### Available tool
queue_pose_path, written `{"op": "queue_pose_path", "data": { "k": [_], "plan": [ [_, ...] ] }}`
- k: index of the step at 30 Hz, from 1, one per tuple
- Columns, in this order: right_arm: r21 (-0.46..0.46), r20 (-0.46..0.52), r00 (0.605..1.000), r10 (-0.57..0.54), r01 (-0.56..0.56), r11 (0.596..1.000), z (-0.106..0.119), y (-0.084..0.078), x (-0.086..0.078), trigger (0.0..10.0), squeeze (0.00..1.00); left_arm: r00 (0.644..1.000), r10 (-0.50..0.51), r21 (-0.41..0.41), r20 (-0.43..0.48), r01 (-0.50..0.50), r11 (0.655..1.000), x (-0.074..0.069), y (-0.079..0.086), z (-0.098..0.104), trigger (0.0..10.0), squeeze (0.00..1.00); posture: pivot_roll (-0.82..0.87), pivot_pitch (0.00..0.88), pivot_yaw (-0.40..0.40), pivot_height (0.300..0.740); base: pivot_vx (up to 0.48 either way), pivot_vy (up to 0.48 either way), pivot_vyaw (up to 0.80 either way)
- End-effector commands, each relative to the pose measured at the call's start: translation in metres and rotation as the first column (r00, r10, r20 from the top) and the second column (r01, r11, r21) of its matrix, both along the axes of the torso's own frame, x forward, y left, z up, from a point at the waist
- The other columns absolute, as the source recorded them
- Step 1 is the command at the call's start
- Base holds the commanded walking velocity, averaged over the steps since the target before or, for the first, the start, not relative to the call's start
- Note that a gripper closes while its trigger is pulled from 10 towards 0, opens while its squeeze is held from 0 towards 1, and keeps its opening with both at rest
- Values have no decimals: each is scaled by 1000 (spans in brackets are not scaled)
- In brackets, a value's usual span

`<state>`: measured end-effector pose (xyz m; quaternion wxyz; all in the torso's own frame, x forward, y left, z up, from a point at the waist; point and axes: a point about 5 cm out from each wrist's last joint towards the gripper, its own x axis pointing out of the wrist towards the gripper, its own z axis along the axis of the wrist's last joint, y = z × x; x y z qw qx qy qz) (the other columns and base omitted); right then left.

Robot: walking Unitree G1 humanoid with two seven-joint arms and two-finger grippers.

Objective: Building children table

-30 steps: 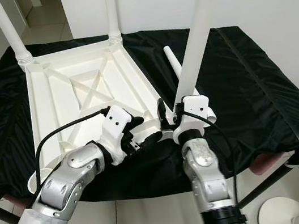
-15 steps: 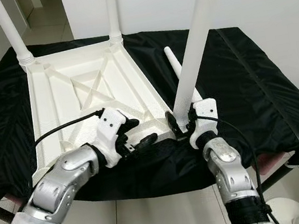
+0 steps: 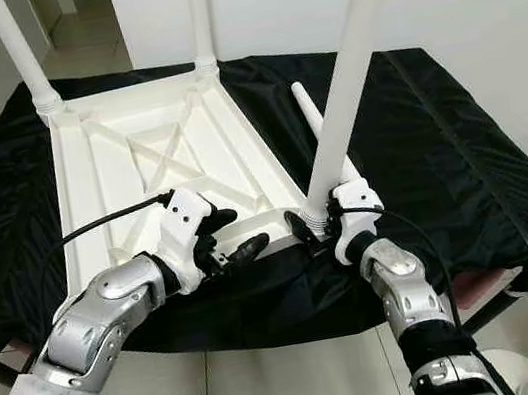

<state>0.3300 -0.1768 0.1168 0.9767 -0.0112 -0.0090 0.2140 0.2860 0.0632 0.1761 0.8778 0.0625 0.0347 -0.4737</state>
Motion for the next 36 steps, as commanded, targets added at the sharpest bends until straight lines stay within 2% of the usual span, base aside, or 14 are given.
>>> {"op": "queue_pose_path", "data": {
  "k": [1, 7, 11, 14, 16, 17, 19, 28, 33, 36],
  "plan": [
    [4, -15, 1000, -1, 1, 1000, -4, -4, 2, 10000, 0, 989, -147, 7, -22, 147, 989, -8, -7, 1, 10000, 0, 35, 70, -37, 740, 0, 0, 0],
    [30, -42, 997, 72, -71, 997, -8, 0, 1, 10000, 0, 987, -160, 14, -25, 161, 987, -10, -9, 0, 10000, 0, 37, 71, -40, 740, 0, 0, 0],
    [51, -75, 977, 201, -197, 979, -17, 10, -7, 10000, 0, 976, -210, 62, -51, 213, 975, -16, -7, -6, 10000, 0, 39, 71, -40, 740, 0, 0, 0],
    [62, -81, 971, 226, -221, 973, -19, 13, -9, 10000, 0, 973, -223, 69, -58, 227, 971, -18, -6, -7, 10000, 0, 36, 71, -40, 740, 0, 0, 0],
    [77, -75, 962, 262, -256, 964, -21, 22, -12, 10000, 0, 969, -240, 95, -65, 246, 965, -19, 0, -9, 10000, 0, 36, 71, -42, 740, 0, 0, 0],
    [77, -75, 962, 262, -256, 964, -21, 22, -12, 10000, 0, 969, -240, 95, -65, 246, 965, -19, 0, -9, 10000, 0, 36, 71, -42, 740, 0, 0, 0],
    [95, -64, 959, 277, -271, 958, -24, 35, -16, 10000, 0, 968, -241, 139, -70, 249, 958, -16, 11, -9, 10000, 0, 37, 72, -44, 740, 0, 0, 0],
    [146, -51, 952, 303, -293, 945, -30, 51, -23, 10000, 0, 973, -217, 183, -80, 229, 956, -11, 28, -9, 10000, 0, 37, 71, -42, 740, 0, 0, 0],
    [132, -18, 960, 279, -274, 953, -26, 51, -23, 10000, 0, 979, -193, 191, -69, 203, 960, -7, 31, -9, 10000, 0, 38, 70, -43, 740, 0, 0, 0],
    [94, 43, 967, 253, -256, 962, -14, 42, -24, 10000, 0, 982, -180, 171, -60, 187, 967, -9, 28, -10, 10000, 0, 36, 70, -46, 740, 0, 0, 0]
  ]
}}
